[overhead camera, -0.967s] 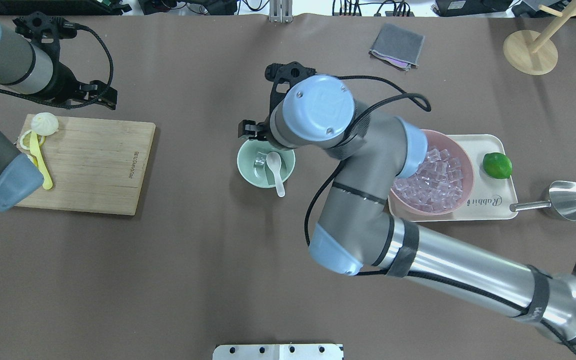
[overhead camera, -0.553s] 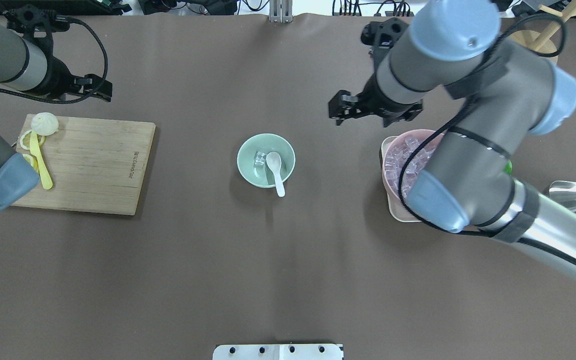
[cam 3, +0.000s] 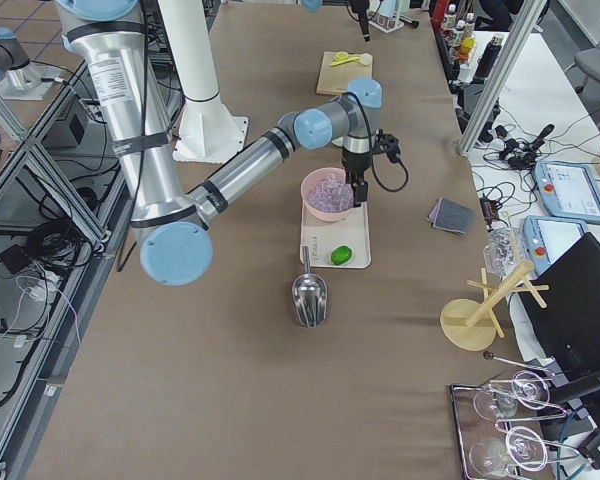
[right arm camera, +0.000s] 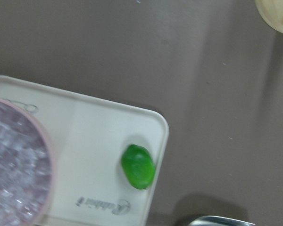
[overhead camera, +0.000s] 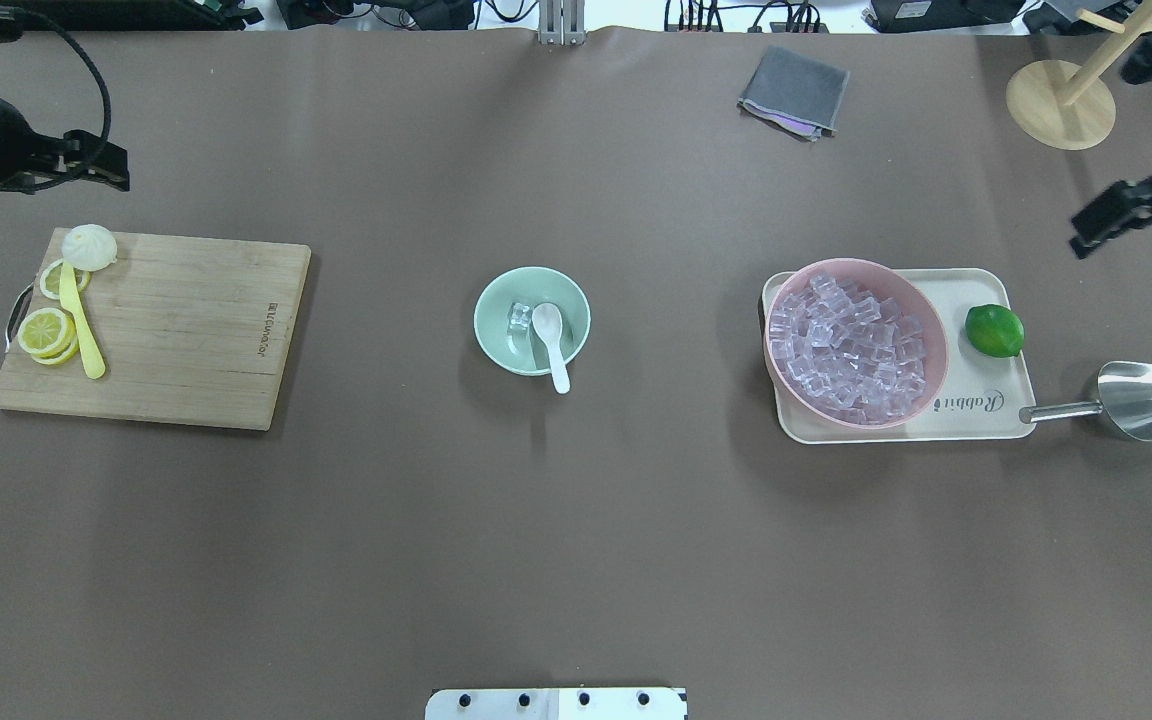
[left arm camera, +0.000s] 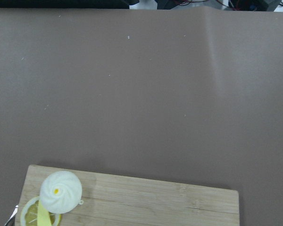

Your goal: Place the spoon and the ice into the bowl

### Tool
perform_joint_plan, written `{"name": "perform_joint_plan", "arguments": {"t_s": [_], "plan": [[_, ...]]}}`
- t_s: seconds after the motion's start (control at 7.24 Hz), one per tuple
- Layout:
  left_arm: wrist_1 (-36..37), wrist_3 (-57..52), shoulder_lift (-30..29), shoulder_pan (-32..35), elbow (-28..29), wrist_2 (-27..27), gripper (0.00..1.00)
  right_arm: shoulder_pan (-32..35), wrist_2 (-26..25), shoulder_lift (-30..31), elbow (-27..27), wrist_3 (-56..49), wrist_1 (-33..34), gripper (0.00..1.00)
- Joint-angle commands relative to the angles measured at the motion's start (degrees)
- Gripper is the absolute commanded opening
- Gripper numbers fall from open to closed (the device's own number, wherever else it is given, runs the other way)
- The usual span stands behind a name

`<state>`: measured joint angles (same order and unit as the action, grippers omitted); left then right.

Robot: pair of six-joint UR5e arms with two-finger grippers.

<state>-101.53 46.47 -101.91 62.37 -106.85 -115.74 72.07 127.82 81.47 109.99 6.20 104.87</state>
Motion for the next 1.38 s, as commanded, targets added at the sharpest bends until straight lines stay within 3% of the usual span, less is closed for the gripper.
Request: {"name": "perform_joint_plan", "arguments": {"t_s": [0.0,0.14,0.41,0.83,1.24], "plan": [[6.03,-15.55,3.38,9.91,1.62,-7.02,0.98,14.64,5.07,2.82,-18.75,-26.77,-1.07,1.00],[6.86,-21.19,6.25,16.84,3.90,-10.44,0.98,15.98,5.42,2.55,-24.85,-26.42,-5.17,1.00],[7.04,-31.22,12.49,25.57,5.60,-16.78,0.98,16.44,5.51,2.90,-26.32,-17.50,-7.92,1.00],[6.43,-31.87,16.72,25.96,5.77,-16.89,0.98,16.26,4.73,3.26,-25.18,-15.87,-8.99,1.00],[6.87,-35.92,17.01,25.78,6.48,-16.54,0.98,16.26,4.28,3.86,-25.26,-16.40,-11.34,1.00]]}}
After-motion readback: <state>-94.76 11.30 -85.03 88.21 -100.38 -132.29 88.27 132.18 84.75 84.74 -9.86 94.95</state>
